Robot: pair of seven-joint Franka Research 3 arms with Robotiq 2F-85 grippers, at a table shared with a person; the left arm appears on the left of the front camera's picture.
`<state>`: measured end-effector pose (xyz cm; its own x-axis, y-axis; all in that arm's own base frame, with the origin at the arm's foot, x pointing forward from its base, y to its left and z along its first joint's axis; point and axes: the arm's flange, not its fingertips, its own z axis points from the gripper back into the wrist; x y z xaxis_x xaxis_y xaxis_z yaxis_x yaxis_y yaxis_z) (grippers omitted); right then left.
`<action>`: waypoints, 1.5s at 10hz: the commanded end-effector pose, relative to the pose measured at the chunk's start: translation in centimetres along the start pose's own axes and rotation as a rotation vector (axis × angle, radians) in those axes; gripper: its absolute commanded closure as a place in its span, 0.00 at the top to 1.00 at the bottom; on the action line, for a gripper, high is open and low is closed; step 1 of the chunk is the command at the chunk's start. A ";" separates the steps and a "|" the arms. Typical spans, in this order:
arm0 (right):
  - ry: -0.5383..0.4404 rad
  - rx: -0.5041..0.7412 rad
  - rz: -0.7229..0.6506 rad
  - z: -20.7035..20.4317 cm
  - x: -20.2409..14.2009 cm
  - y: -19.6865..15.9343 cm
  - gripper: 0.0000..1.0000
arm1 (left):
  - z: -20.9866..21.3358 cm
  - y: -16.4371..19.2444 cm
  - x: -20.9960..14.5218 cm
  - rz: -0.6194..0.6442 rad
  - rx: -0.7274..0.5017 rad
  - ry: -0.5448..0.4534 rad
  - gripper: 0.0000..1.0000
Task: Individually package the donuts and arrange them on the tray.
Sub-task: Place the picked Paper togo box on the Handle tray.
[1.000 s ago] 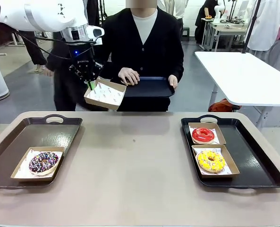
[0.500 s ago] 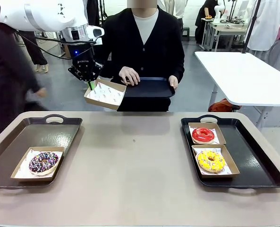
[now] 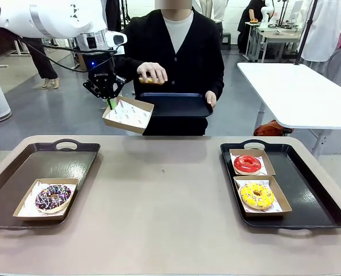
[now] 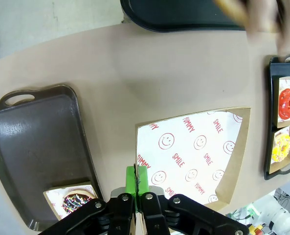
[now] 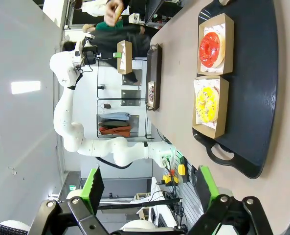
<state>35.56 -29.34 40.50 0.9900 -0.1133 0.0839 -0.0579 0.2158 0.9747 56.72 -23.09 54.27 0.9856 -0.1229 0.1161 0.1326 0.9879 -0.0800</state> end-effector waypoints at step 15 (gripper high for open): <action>-0.004 -0.006 -0.005 -0.1 0.1 0.3 1.00 | 0.0 0.2 -0.7 -0.008 0.001 -0.008 0.00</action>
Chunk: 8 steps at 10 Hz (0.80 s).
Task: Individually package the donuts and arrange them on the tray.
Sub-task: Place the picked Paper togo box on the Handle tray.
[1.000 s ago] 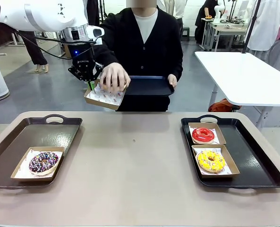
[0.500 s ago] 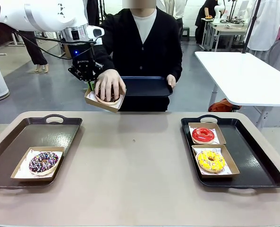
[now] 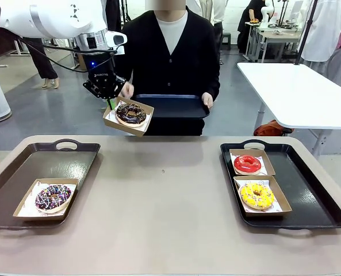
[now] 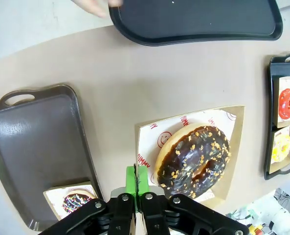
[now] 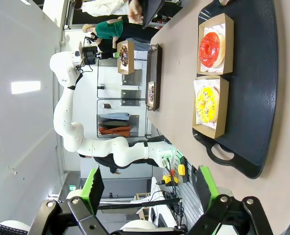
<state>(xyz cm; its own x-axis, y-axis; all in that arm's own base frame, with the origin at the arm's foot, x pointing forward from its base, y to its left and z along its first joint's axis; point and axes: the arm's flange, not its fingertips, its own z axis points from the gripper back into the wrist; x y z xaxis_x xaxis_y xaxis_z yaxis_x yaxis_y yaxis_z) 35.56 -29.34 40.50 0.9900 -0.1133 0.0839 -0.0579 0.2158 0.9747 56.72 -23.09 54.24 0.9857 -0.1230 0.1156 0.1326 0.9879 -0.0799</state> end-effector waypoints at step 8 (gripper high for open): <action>-0.004 -0.006 -0.005 -0.1 0.1 0.3 1.00 | 1.3 3.2 -0.6 -0.004 -0.025 -0.009 0.01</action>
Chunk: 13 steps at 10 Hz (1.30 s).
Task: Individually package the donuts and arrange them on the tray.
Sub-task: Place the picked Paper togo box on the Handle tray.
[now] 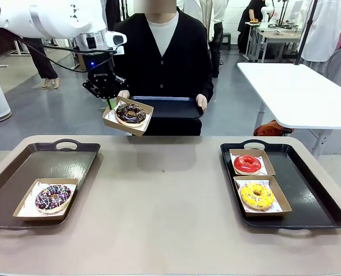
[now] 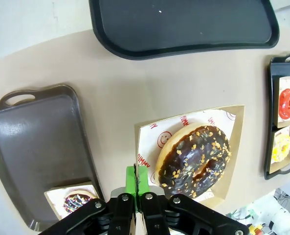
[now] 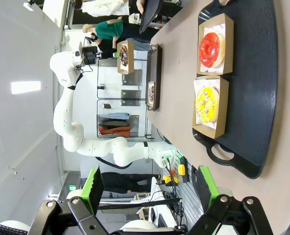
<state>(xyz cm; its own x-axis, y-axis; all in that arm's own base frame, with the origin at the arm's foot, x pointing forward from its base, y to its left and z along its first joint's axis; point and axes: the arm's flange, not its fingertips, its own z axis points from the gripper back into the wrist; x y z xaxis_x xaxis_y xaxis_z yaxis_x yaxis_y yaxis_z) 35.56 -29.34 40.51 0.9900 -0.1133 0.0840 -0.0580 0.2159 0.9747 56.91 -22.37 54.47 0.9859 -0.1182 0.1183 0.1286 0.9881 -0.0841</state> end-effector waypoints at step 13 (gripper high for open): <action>-0.004 -0.006 -0.006 -0.1 0.1 0.3 1.00 | -10.4 22.3 -6.9 0.191 -0.044 0.017 0.01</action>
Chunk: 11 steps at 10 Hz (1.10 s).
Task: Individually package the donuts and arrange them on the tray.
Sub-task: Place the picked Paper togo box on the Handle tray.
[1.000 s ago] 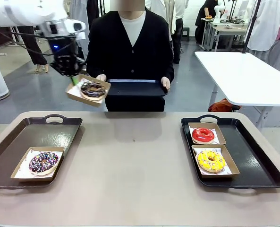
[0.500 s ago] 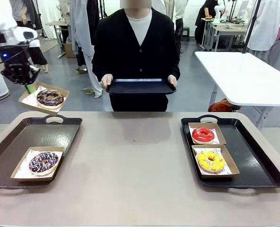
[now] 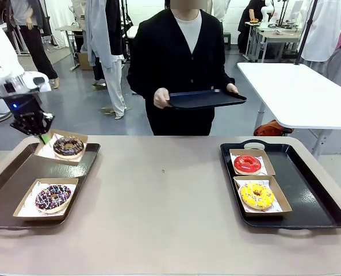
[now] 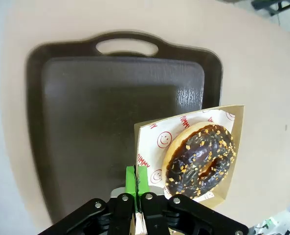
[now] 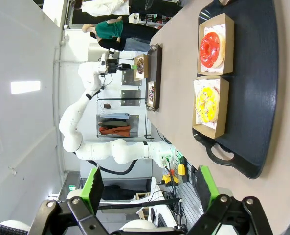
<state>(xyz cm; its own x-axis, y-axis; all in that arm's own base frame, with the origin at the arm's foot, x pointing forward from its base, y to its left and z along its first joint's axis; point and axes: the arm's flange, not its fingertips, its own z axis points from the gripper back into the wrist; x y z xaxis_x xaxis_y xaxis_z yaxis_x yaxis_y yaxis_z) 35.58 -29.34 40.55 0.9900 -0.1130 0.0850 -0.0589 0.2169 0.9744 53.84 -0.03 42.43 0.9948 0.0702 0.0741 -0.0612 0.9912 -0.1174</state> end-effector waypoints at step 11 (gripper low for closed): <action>-0.004 -0.005 -0.007 -0.1 0.1 0.3 1.00 | -3.8 -1.2 0.2 -0.010 -0.005 0.044 0.01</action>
<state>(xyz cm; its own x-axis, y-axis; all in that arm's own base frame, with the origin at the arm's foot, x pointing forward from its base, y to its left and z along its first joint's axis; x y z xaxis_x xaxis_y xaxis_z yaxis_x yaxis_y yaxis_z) 35.58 -29.34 40.55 0.9900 -0.1129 0.0850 -0.0590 0.2169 0.9744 54.44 -1.77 38.89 0.9981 0.0528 0.0302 -0.0488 0.9913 -0.1219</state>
